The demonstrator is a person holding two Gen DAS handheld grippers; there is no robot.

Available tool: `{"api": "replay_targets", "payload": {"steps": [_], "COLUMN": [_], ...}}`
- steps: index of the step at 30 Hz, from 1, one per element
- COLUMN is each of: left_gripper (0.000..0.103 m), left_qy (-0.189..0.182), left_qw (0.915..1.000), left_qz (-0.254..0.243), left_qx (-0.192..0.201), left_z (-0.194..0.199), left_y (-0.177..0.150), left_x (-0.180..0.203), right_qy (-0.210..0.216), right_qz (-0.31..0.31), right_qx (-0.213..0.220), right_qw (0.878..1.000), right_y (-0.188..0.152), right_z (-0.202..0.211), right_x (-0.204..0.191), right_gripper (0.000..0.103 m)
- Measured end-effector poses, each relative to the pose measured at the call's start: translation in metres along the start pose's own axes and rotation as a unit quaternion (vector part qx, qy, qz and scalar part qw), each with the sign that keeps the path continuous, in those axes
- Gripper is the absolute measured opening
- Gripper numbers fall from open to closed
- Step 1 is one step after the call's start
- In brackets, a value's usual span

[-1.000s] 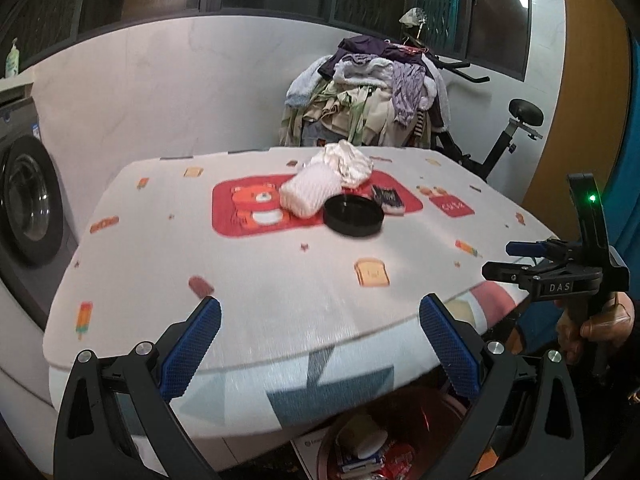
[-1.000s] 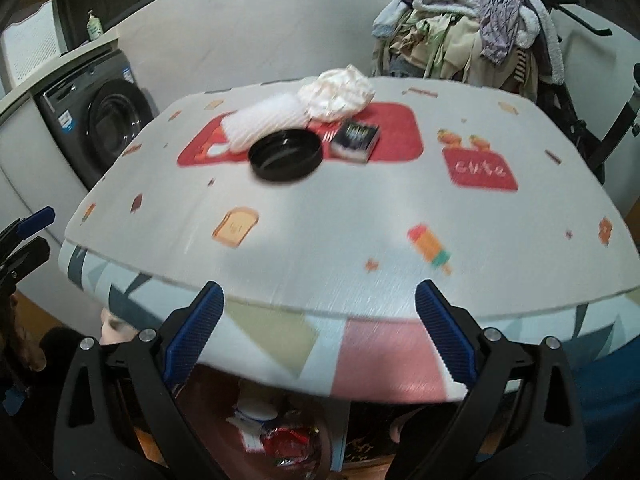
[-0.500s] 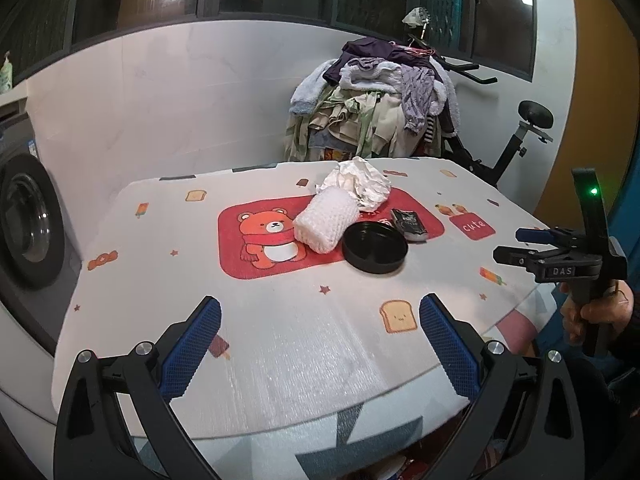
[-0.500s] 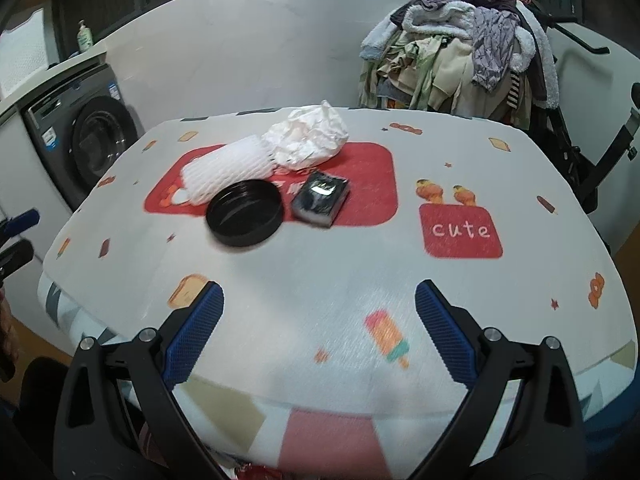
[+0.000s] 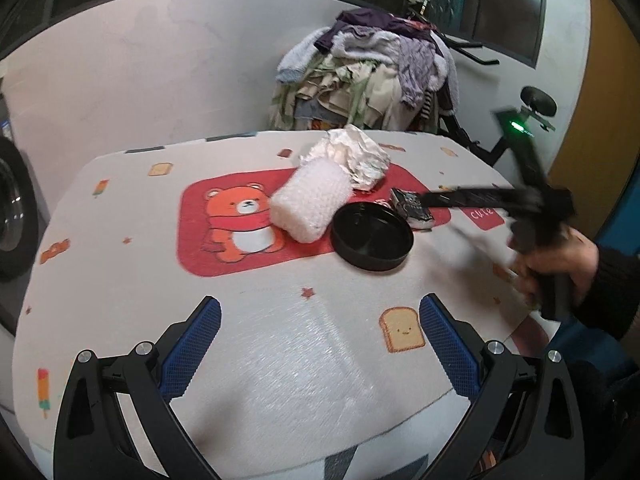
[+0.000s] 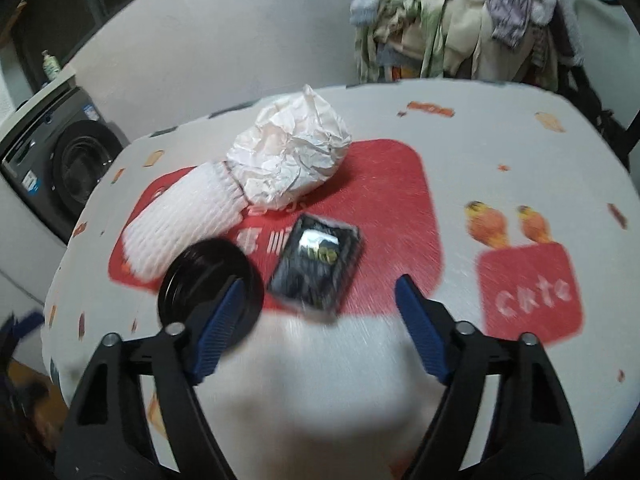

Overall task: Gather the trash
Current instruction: 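Grasp the black Face tissue pack with the right gripper, then grasp the black round lid with the left gripper while the right gripper holds the tissue pack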

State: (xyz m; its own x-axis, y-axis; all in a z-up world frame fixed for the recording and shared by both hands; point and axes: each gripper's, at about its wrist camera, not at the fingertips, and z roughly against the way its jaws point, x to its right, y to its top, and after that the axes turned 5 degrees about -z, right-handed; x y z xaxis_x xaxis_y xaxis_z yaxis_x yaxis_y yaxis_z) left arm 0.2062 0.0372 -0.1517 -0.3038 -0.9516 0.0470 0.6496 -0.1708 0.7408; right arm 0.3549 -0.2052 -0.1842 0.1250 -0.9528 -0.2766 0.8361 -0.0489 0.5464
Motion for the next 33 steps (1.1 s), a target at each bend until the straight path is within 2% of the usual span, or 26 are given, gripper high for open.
{"api": "replay_targets", "payload": {"steps": [3,7,10,13,18,24,27,32,33], "left_gripper": [0.097,0.097,0.097,0.097,0.097,0.097,0.097,0.097,0.092], "left_qy": [-0.022,-0.04,-0.044,-0.051,-0.045,-0.023,-0.007,0.031,0.035], "left_qw": [0.9996,0.9983,0.9972,0.9962,0.9935,0.9891,0.9885,0.9859,0.9861], "left_qz": [0.004,0.023,0.029,0.011,-0.015,-0.02,-0.009,-0.023,-0.023], "left_qx": [-0.016,-0.036,-0.052,-0.069,-0.103,-0.144,-0.151,-0.163,-0.161], "left_z": [-0.019,-0.044,-0.064,-0.08,-0.113,-0.15,-0.159,-0.17,-0.168], "left_y": [0.005,0.011,0.016,0.02,0.028,0.042,0.05,0.055,0.054], "left_x": [0.003,0.003,0.005,0.016,0.031,0.044,0.046,0.054,0.055], "right_qy": [-0.002,-0.029,-0.041,-0.035,-0.014,0.005,0.013,0.019,0.024], "right_qz": [-0.013,-0.016,0.007,0.027,-0.005,-0.035,-0.035,-0.043,-0.048], "right_qx": [-0.015,-0.046,-0.05,-0.041,-0.019,0.0,0.003,0.008,0.01], "right_qw": [1.0,0.998,0.998,0.998,1.0,0.999,0.999,0.999,0.999], "right_y": [0.016,0.023,0.025,0.02,0.007,-0.011,-0.018,-0.022,-0.023], "right_z": [-0.025,-0.048,-0.051,-0.042,-0.017,0.009,0.015,0.021,0.023], "right_x": [-0.007,-0.008,-0.013,-0.011,0.014,0.04,0.044,0.048,0.049], "right_gripper": [0.071,0.056,0.045,0.038,0.037,0.037,0.037,0.037,0.037]}}
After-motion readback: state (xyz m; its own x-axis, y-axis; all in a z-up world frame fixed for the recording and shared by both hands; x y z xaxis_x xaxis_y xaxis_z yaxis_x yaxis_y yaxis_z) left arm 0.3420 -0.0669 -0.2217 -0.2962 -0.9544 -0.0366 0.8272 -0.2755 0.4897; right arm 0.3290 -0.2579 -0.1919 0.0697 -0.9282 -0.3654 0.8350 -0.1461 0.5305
